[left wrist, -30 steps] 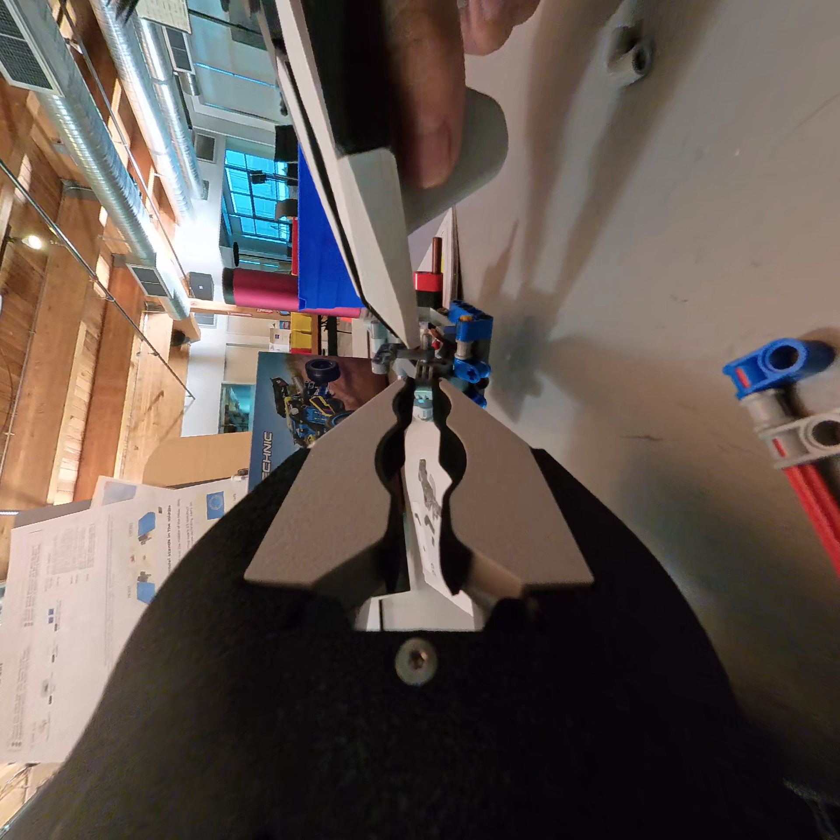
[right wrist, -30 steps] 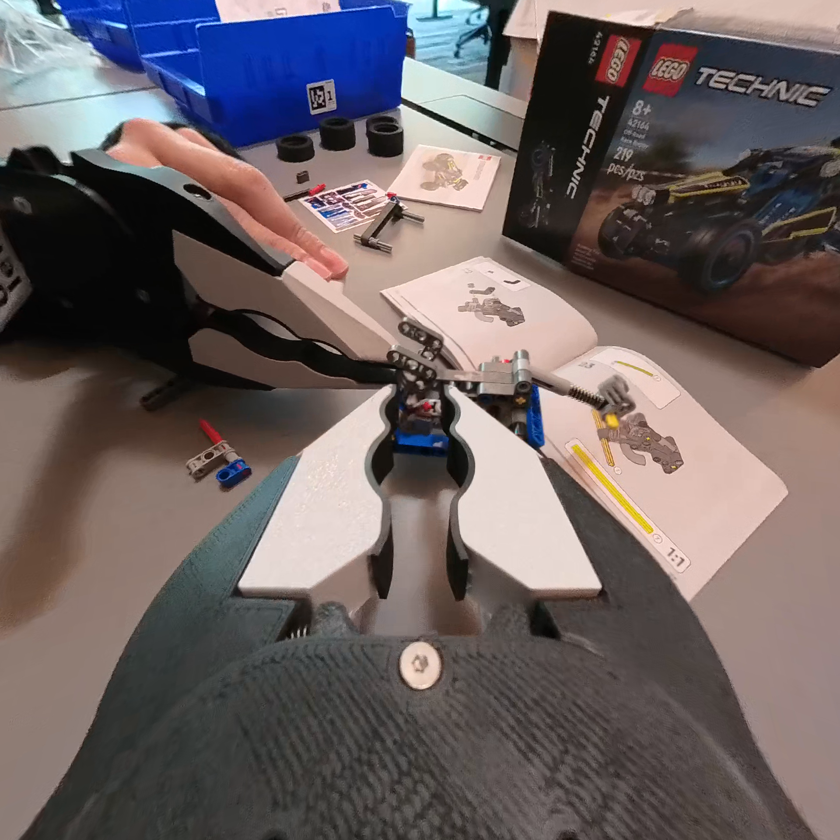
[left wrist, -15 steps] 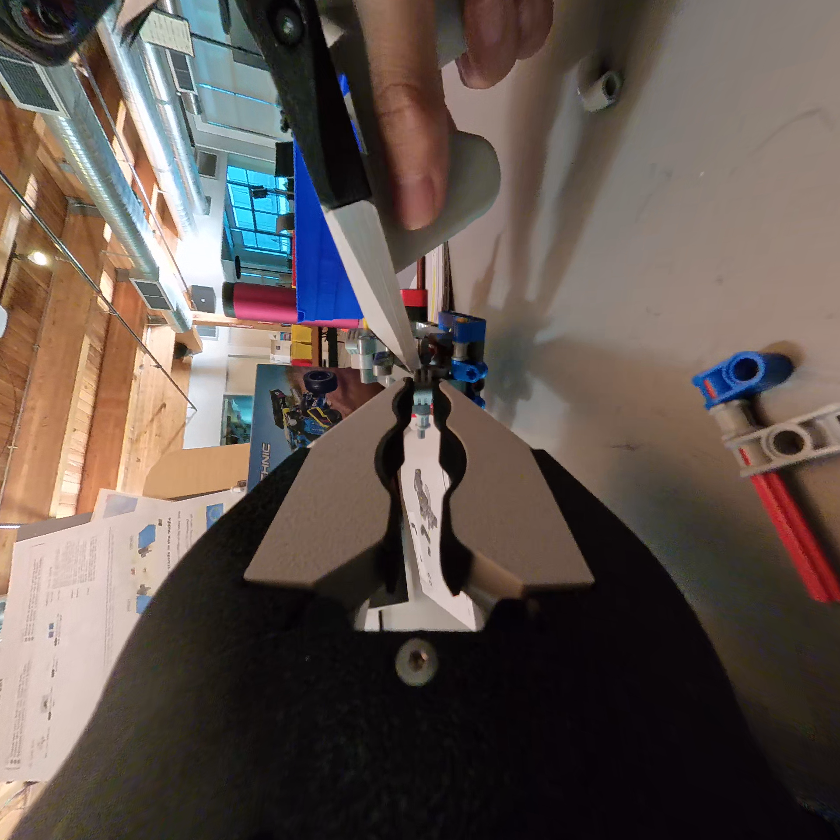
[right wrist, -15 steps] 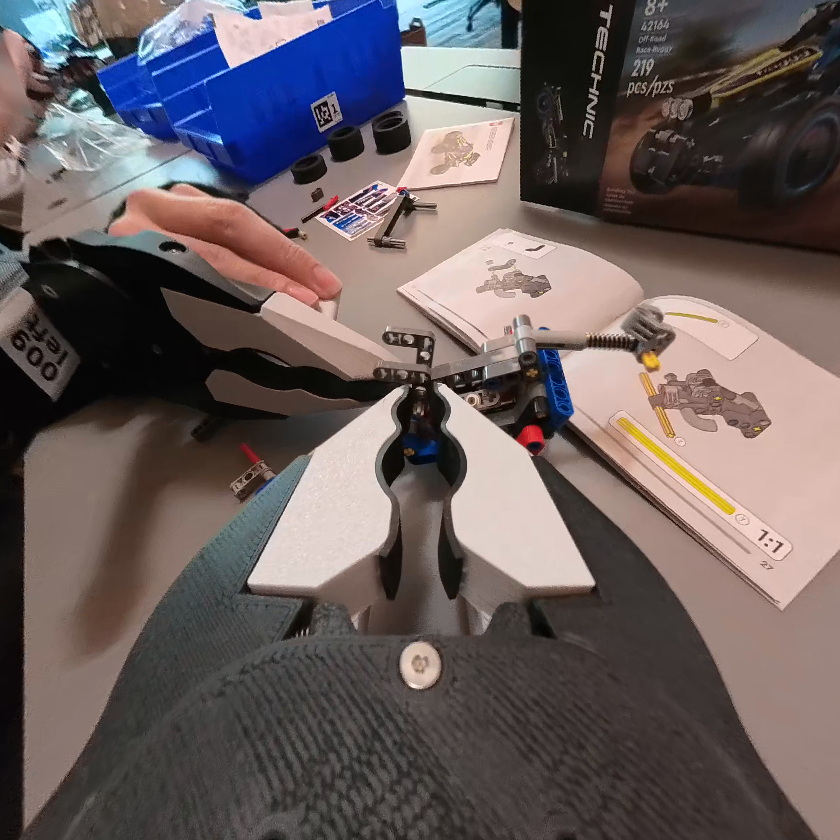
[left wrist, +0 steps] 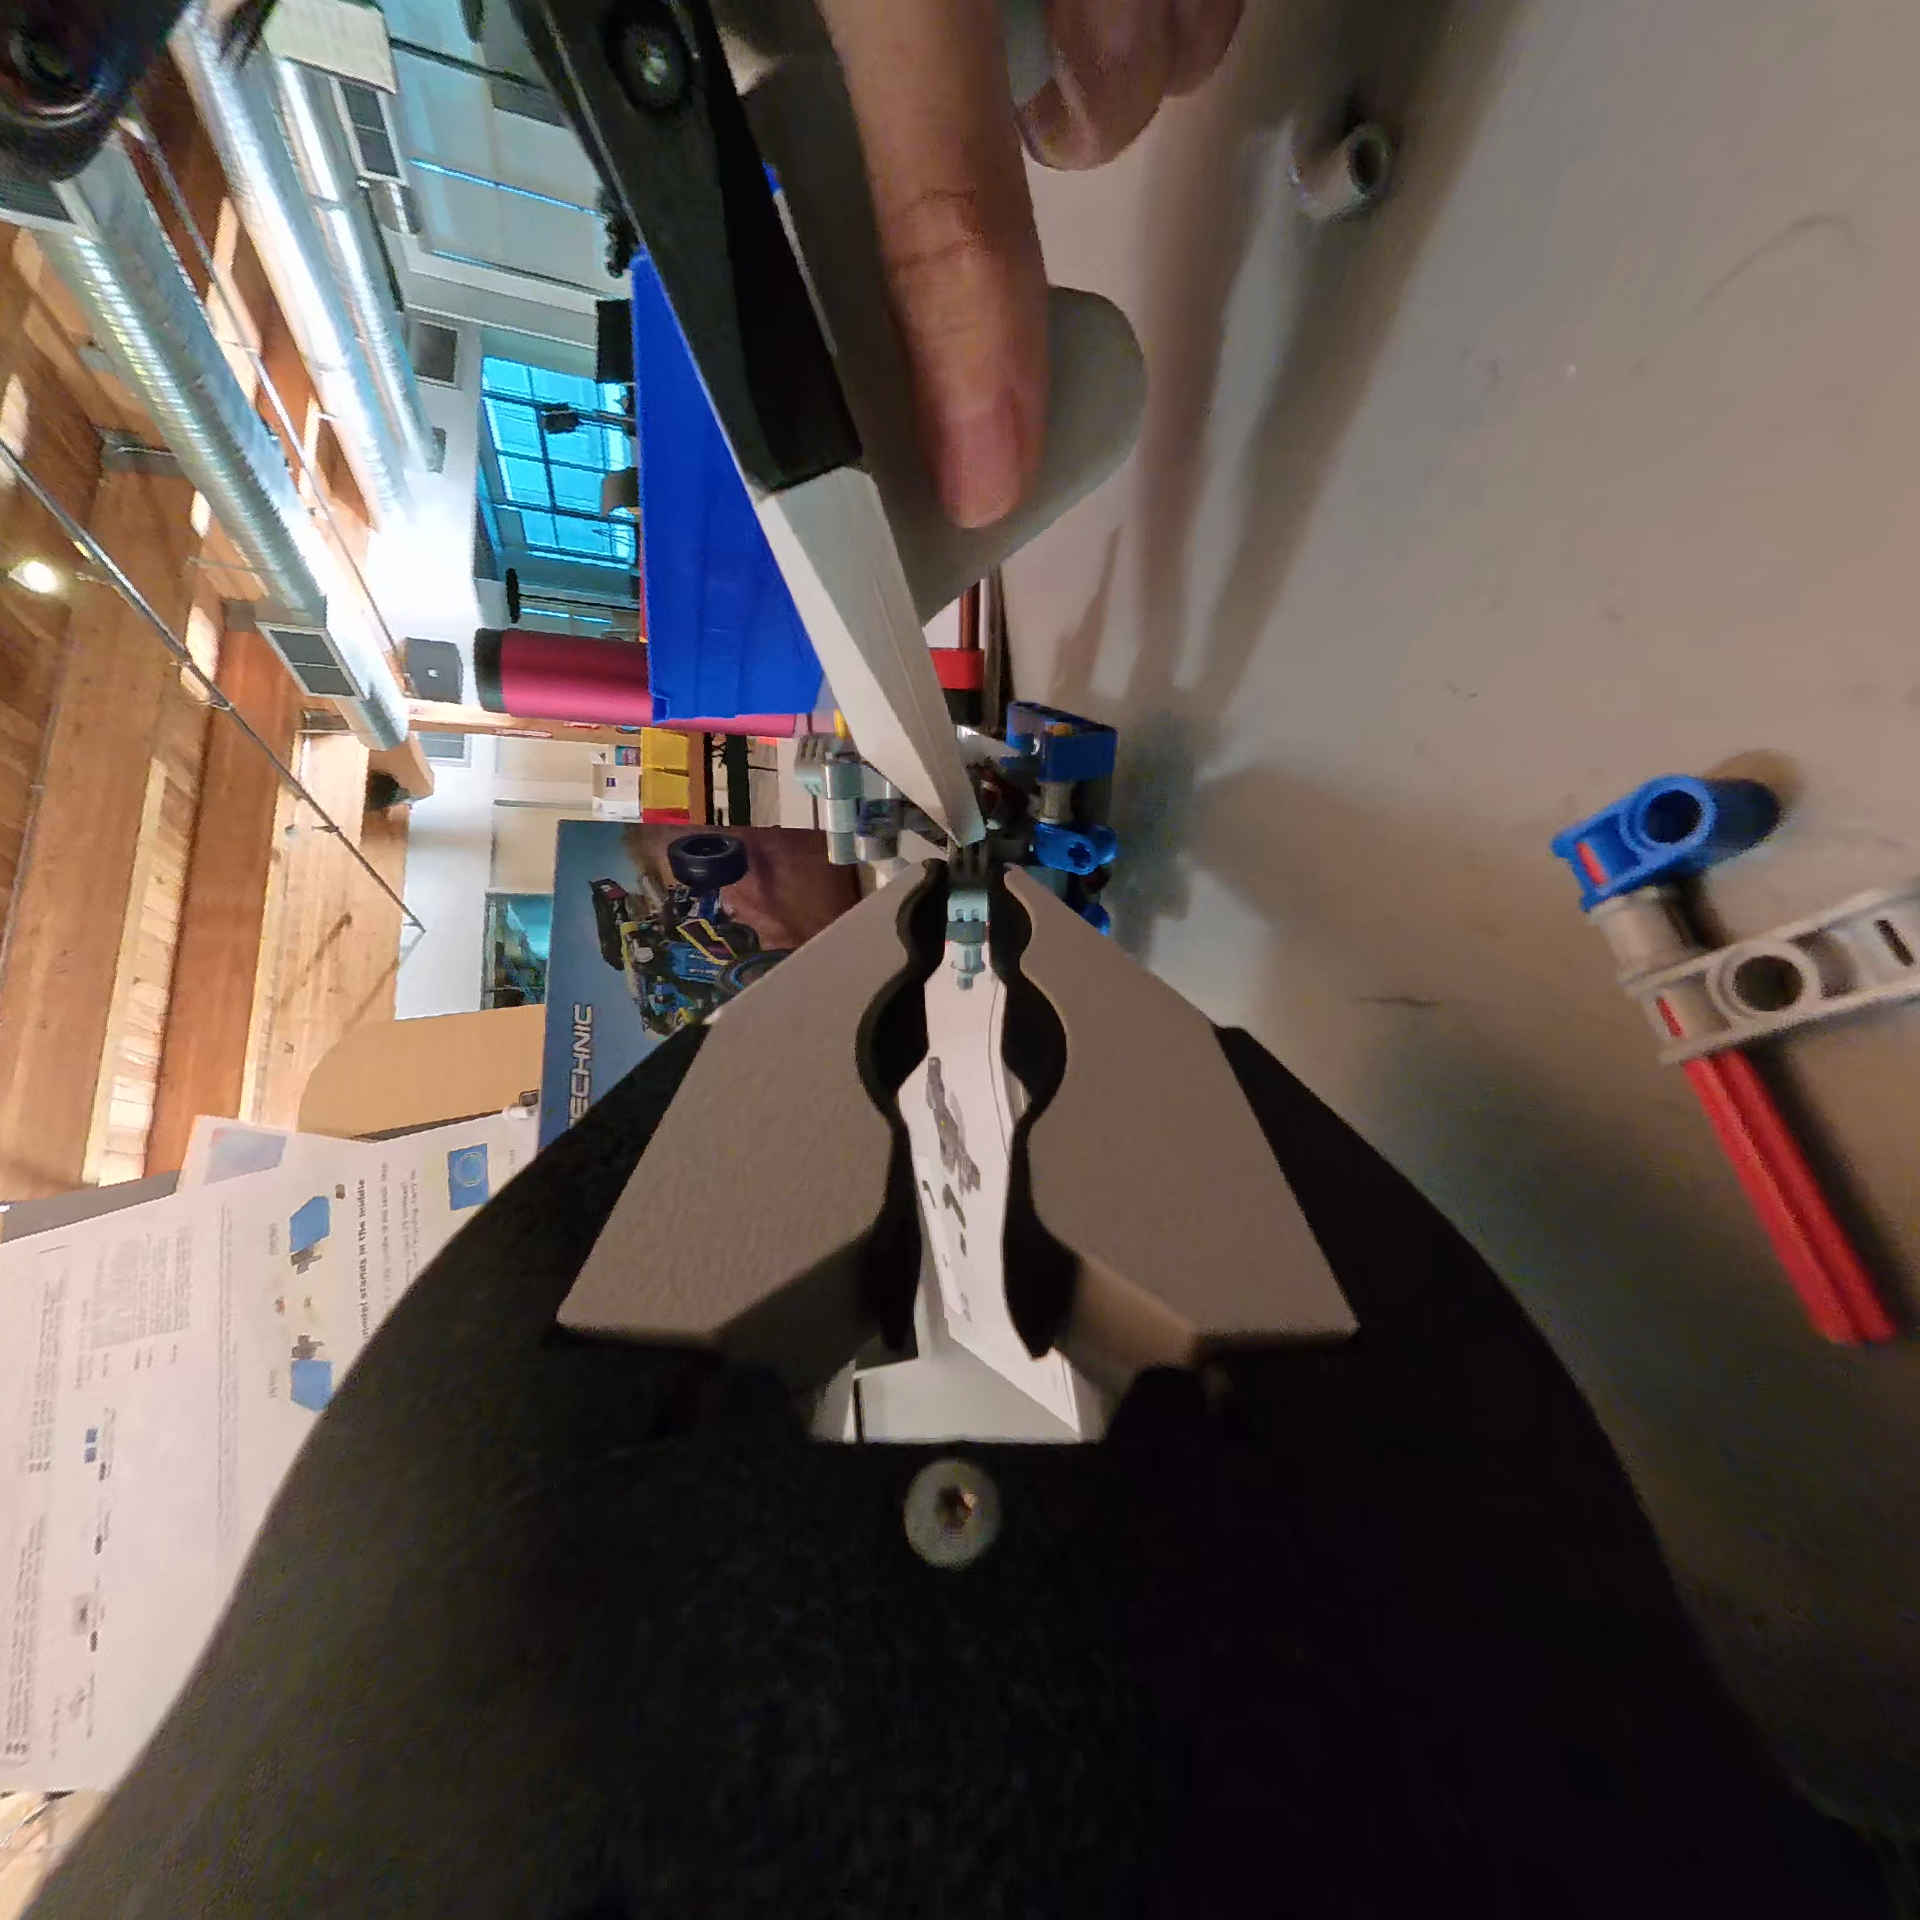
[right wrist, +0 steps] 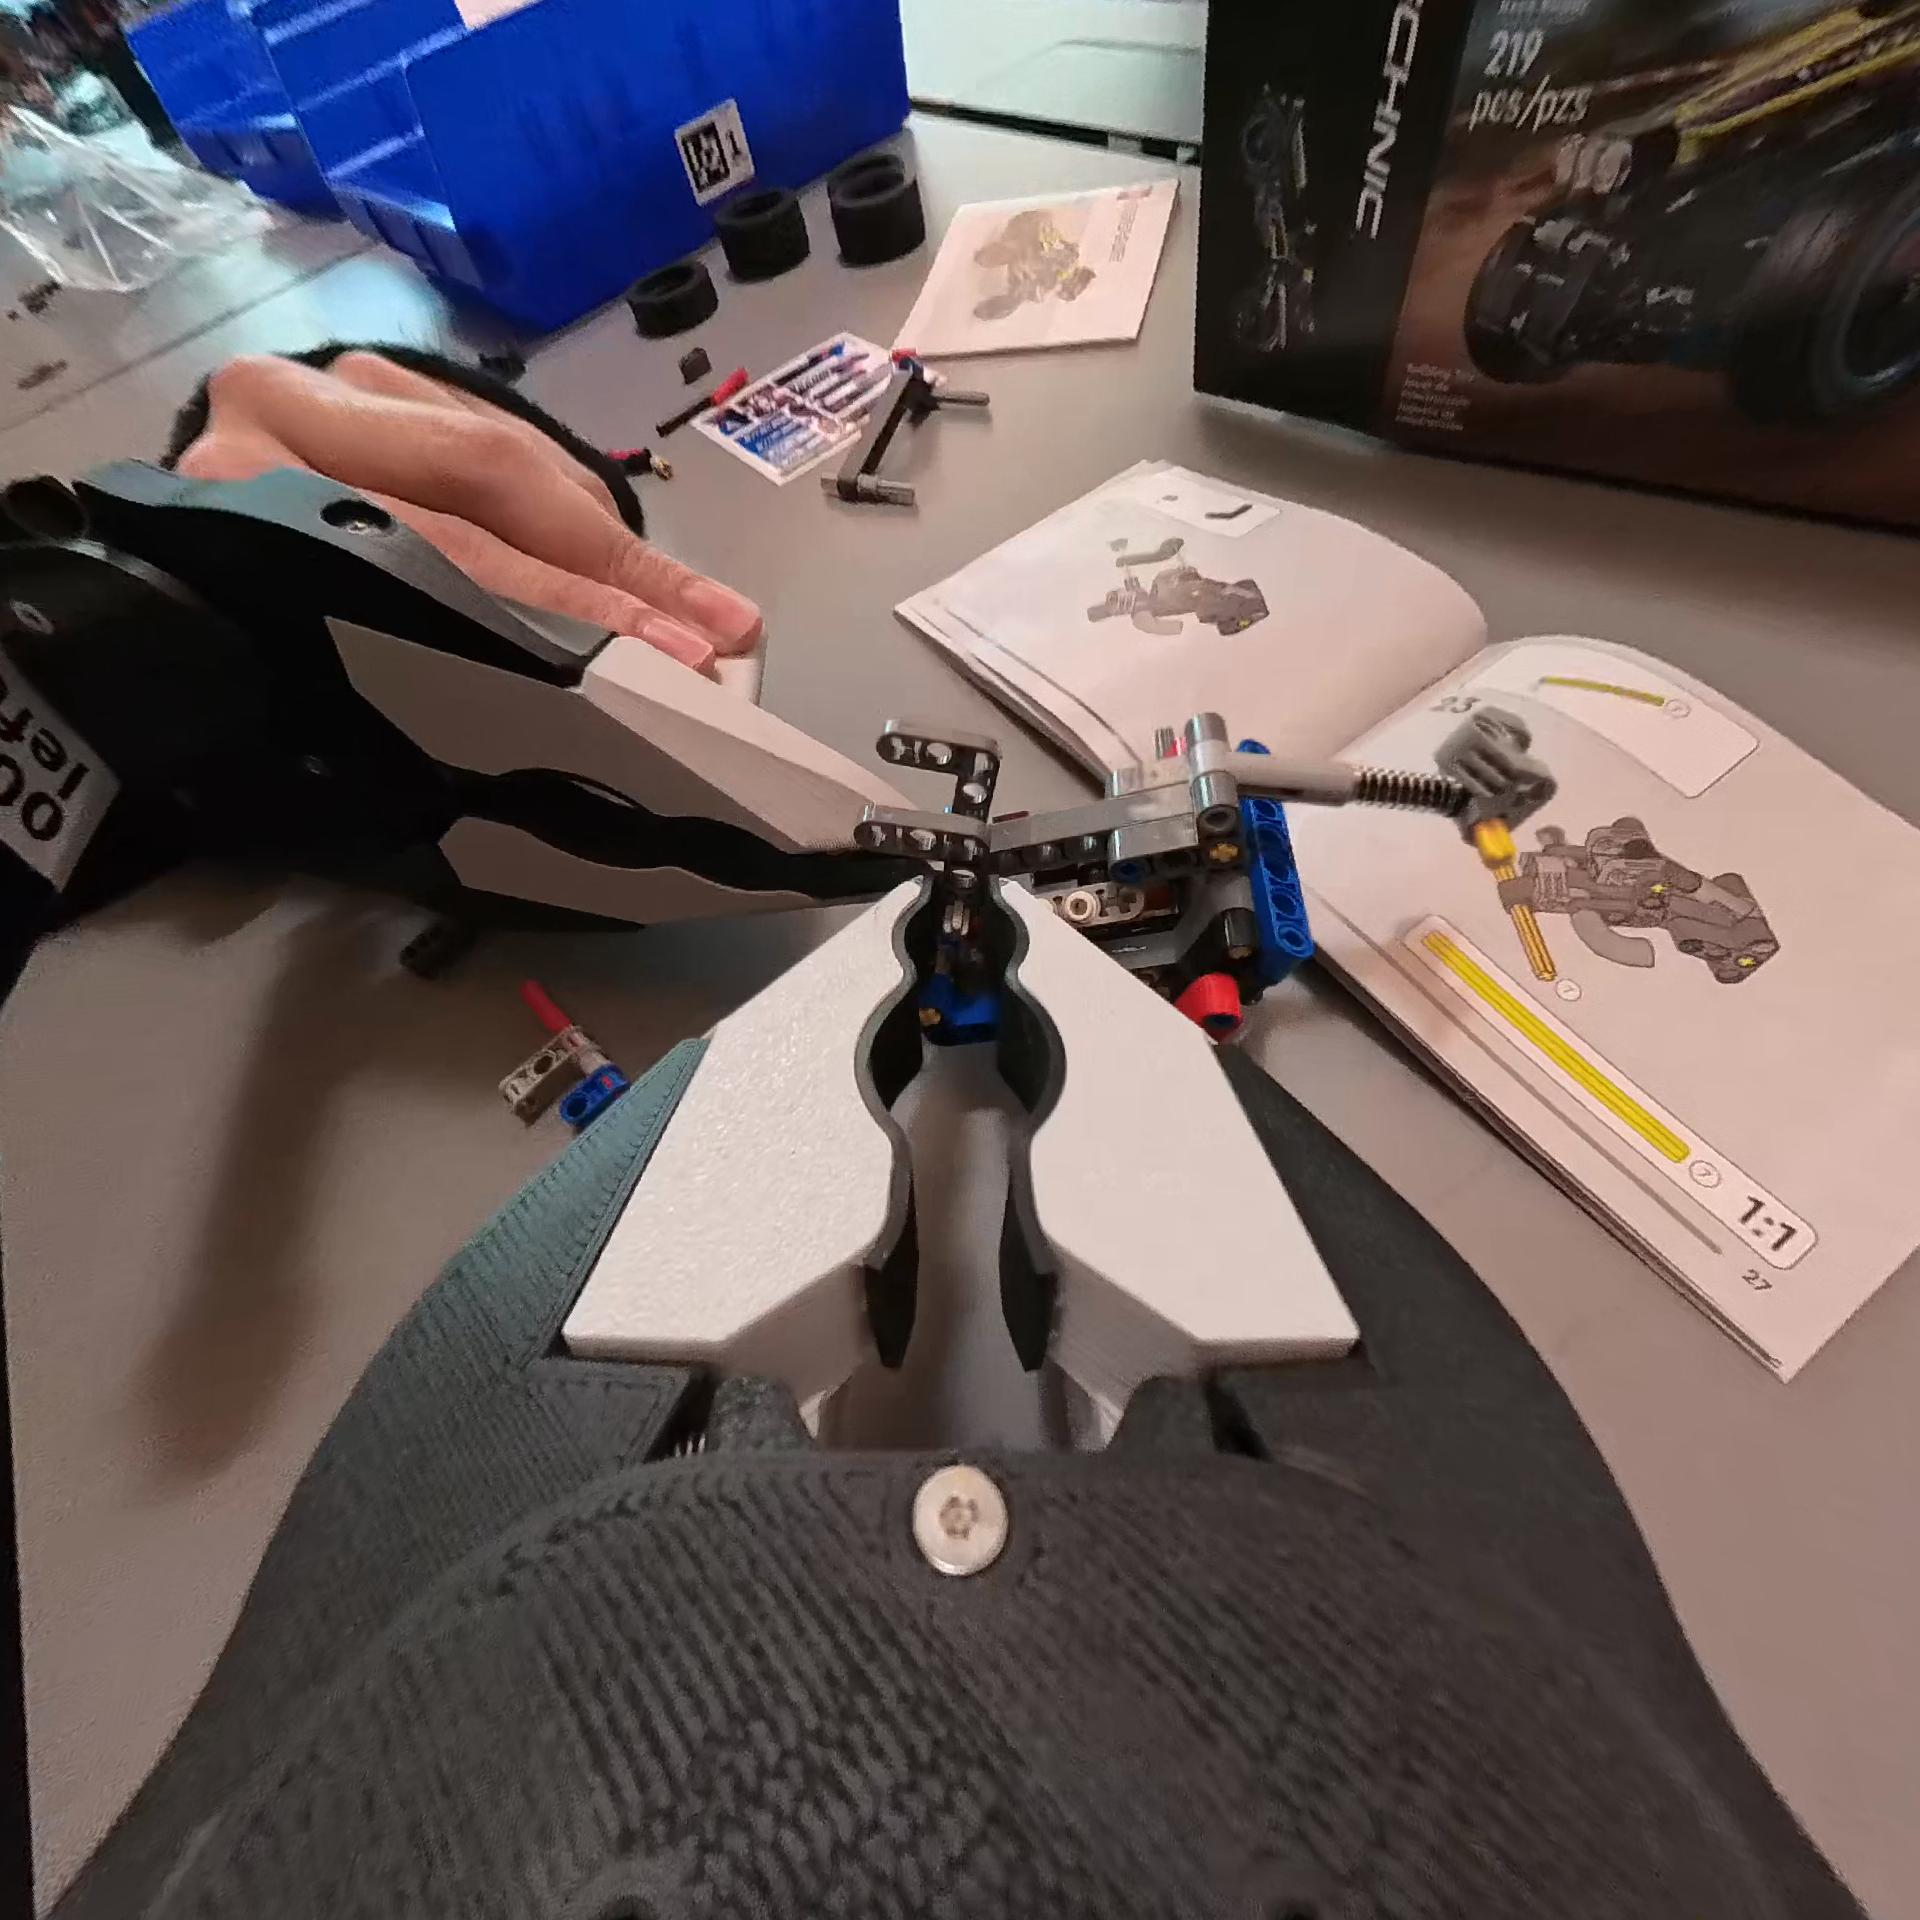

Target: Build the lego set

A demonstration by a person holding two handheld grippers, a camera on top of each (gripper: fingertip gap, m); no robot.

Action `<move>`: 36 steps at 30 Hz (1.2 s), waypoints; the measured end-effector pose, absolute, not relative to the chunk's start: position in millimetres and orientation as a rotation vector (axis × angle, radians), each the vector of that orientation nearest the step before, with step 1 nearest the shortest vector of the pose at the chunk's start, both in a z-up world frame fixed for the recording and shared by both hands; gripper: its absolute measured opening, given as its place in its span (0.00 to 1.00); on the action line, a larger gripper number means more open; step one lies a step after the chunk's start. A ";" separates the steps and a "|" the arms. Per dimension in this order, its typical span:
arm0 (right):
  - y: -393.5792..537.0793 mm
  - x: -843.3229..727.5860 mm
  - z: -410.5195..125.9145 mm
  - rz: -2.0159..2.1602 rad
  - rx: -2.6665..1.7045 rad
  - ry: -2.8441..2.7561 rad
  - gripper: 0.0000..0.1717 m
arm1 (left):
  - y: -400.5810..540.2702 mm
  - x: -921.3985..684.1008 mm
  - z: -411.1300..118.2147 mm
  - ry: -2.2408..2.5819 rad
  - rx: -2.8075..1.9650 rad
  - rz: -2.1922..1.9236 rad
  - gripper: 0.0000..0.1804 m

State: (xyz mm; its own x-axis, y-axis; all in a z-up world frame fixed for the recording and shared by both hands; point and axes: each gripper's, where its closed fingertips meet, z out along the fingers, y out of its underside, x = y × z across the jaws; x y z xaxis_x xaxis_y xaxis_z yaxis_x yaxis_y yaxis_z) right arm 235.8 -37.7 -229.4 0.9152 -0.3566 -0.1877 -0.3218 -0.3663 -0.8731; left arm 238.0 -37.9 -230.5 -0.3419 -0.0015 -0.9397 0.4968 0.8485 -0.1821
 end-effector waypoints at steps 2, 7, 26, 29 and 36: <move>-37.3 235.6 -230.5 -0.052 -1.988 0.487 0.03 | -36.8 238.1 -230.8 1.870 0.378 -0.513 0.02; -39.5 229.7 -232.1 -0.024 -1.997 0.482 0.03 | -38.1 233.0 -232.8 1.895 0.377 -0.523 0.02; -43.5 226.8 -240.2 -0.073 -2.029 0.566 0.03 | -41.5 230.0 -239.1 1.927 0.365 -0.481 0.02; -45.6 225.6 -239.9 -0.066 -2.019 0.587 0.03 | -42.6 229.8 -238.8 1.938 0.361 -0.481 0.02; -51.8 217.3 -238.7 -0.066 -2.019 0.601 0.03 | -47.9 222.7 -238.2 1.960 0.374 -0.508 0.02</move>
State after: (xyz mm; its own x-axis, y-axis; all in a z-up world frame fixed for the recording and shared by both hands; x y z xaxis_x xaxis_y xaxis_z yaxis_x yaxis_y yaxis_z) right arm 217.3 -51.8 -238.7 0.8754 -0.4399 -0.2002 -0.3864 -0.3882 -0.8366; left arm 222.7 -47.9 -238.2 -0.4205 0.0361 -0.9066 0.4719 0.8621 -0.1846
